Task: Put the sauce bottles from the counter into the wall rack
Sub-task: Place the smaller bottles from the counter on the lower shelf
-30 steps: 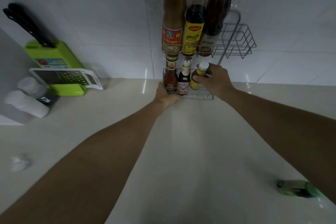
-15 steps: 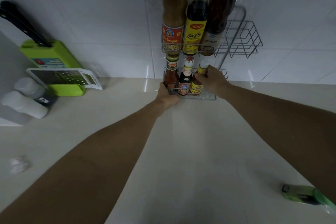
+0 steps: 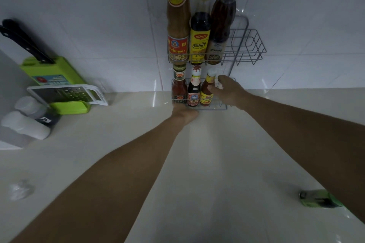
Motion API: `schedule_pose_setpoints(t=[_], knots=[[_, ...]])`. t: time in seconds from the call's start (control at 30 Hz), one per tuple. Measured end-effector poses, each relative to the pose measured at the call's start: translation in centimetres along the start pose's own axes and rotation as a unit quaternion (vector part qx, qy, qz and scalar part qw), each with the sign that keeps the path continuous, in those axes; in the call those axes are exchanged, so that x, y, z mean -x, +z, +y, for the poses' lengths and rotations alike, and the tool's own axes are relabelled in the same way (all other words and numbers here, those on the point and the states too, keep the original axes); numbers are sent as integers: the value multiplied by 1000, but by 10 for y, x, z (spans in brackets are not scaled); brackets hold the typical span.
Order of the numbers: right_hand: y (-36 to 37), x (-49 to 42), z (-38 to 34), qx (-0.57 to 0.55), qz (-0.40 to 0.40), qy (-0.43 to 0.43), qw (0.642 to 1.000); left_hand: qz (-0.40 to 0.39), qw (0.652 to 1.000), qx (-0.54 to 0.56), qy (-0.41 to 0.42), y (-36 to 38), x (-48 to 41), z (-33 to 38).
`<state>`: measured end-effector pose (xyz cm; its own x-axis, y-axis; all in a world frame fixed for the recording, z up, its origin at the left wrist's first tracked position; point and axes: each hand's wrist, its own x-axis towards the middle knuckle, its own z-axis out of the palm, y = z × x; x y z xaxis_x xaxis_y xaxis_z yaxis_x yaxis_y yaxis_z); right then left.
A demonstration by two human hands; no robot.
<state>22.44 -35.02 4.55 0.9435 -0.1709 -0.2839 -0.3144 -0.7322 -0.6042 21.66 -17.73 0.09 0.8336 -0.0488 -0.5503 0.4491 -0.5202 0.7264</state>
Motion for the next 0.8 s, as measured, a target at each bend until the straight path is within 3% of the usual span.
schedule_pose_setpoints(t=[0.13, 0.27, 0.53, 0.8], knots=[[-23, 32, 13, 32, 21, -3, 999, -73, 997, -23, 1, 27, 25, 6], [-49, 74, 43, 56, 47, 17, 997, -172, 980, -67, 72, 70, 58, 19], [-100, 190, 122, 100, 118, 95, 983, -366, 894, -175, 188, 177, 120, 17], [-109, 278, 192, 165, 109, 199, 960, -438, 829, -229, 263, 264, 170, 3]])
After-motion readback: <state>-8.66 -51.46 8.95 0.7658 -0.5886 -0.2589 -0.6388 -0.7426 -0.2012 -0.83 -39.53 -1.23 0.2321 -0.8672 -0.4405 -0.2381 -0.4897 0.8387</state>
